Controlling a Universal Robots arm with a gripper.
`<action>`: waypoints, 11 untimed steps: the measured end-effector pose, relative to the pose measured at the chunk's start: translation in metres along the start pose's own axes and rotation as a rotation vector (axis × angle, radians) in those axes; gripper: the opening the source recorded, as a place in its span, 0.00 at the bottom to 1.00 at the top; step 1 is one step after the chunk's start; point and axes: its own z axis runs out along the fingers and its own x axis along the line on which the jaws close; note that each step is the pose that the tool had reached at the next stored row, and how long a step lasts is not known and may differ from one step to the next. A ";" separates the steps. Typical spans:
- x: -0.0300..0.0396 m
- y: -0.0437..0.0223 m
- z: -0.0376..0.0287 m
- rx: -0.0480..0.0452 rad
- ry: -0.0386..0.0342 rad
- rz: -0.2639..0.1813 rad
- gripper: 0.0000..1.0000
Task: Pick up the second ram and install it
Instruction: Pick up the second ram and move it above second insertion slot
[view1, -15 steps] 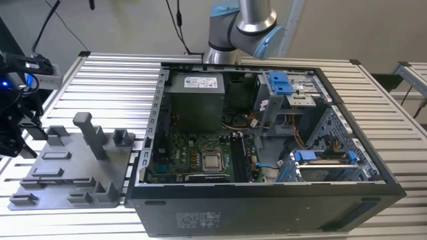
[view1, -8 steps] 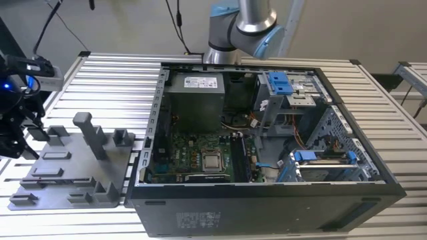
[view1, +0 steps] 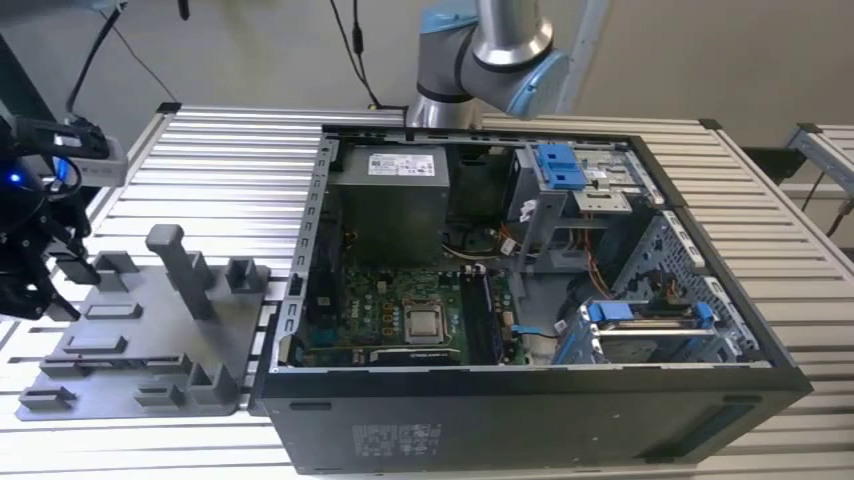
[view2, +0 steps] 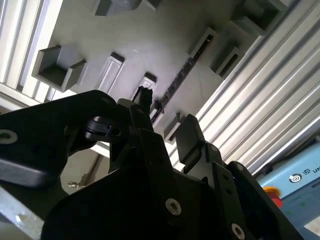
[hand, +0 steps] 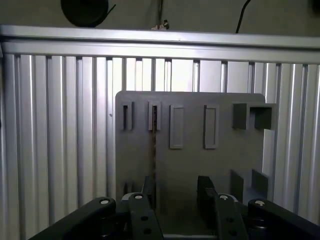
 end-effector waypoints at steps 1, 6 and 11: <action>0.0001 0.0003 0.0013 -0.0004 0.0000 -0.003 0.48; 0.0005 0.0020 0.0073 -0.0045 0.0001 -0.024 0.48; 0.0008 0.0040 0.0122 -0.0110 0.0030 -0.033 0.48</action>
